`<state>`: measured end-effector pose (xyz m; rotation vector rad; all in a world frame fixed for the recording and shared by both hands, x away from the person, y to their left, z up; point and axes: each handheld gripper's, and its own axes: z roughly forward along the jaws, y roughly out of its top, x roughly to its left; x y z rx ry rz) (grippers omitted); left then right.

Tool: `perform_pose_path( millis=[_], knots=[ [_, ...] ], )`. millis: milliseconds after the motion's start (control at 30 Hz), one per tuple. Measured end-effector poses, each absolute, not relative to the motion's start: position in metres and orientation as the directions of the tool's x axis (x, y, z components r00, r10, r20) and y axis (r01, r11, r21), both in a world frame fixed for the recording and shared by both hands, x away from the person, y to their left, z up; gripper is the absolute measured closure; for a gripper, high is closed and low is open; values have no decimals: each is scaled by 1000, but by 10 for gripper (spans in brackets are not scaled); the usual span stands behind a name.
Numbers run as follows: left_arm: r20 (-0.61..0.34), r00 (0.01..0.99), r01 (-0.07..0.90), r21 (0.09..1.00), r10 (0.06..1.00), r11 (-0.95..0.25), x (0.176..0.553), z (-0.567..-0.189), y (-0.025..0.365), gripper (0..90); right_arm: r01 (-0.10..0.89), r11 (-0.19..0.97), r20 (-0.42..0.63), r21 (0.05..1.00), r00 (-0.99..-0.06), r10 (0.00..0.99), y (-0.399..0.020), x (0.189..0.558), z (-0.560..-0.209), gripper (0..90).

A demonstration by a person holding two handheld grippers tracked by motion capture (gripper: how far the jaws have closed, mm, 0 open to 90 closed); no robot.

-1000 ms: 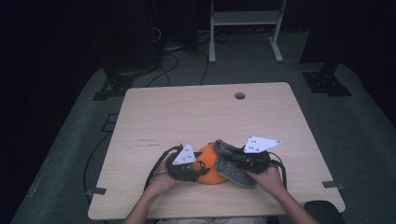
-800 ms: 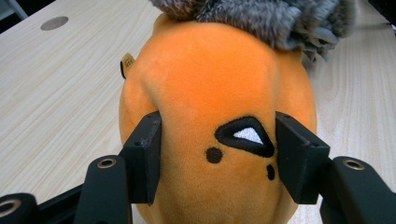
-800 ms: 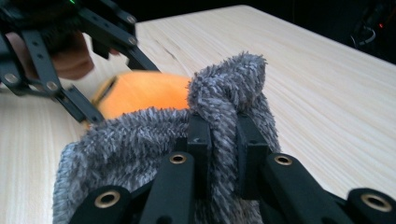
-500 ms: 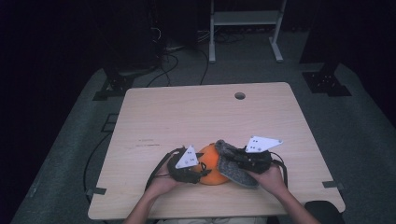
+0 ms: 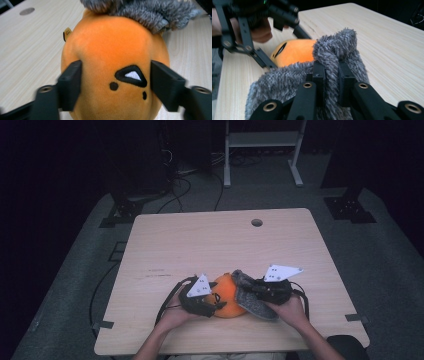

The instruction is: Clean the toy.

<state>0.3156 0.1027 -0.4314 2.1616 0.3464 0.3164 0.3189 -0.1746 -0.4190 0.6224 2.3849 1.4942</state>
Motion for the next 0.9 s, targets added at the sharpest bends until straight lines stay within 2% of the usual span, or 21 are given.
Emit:
perform_pose_path(
  millis=[133, 200, 267, 333, 367, 400, 467, 533, 567, 600, 767, 900],
  knots=[
    [-12, 920, 220, 844, 392, -490, 324, -428, 113, 162, 214, 389, 9, 896, -885, 466, -178, 318, -422, 787],
    [-92, 904, 303, 828, 418, -473, 332, -430, 118, 79, 204, 396, 1, 896, -890, 457, -179, 316, -422, 787],
    [-197, 887, 392, 800, 418, -454, 340, -436, 120, 60, 199, 395, 1, 897, -895, 447, -180, 316, -422, 787],
    [-272, 866, 461, 759, 419, -459, 346, -444, 117, 87, 195, 392, 0, 899, -895, 446, -179, 315, -422, 787],
    [-265, 865, 458, 765, 427, -453, 345, -445, 116, 123, 186, 390, -7, 902, -896, 444, -177, 315, -421, 787],
    [-230, 873, 428, 782, 429, -453, 343, -444, 116, 199, 179, 392, -16, 902, -895, 446, -175, 314, -420, 787],
    [-112, 886, 346, 807, 450, -479, 336, -437, 113, 333, 169, 381, -21, 909, -895, 446, -170, 314, -418, 787],
    [73, 881, 207, 829, 467, -520, 324, -430, 109, 389, 154, 371, -31, 916, -894, 447, -167, 315, -415, 787],
    [139, 871, 162, 824, 472, -542, 320, -427, 107, 397, 152, 363, -31, 919, -892, 452, -167, 317, -414, 788],
    [166, 865, 146, 820, 474, -554, 319, -426, 106, 397, 156, 357, -27, 921, -889, 457, -168, 319, -414, 788],
    [170, 871, 137, 817, 461, -560, 318, -430, 105, 389, 208, 371, -15, 905, -856, 516, -179, 329, -419, 791],
    [171, 875, 132, 815, 453, -564, 316, -430, 103, 365, 204, 376, -24, 904, -853, 521, -179, 326, -418, 790]
  ],
)
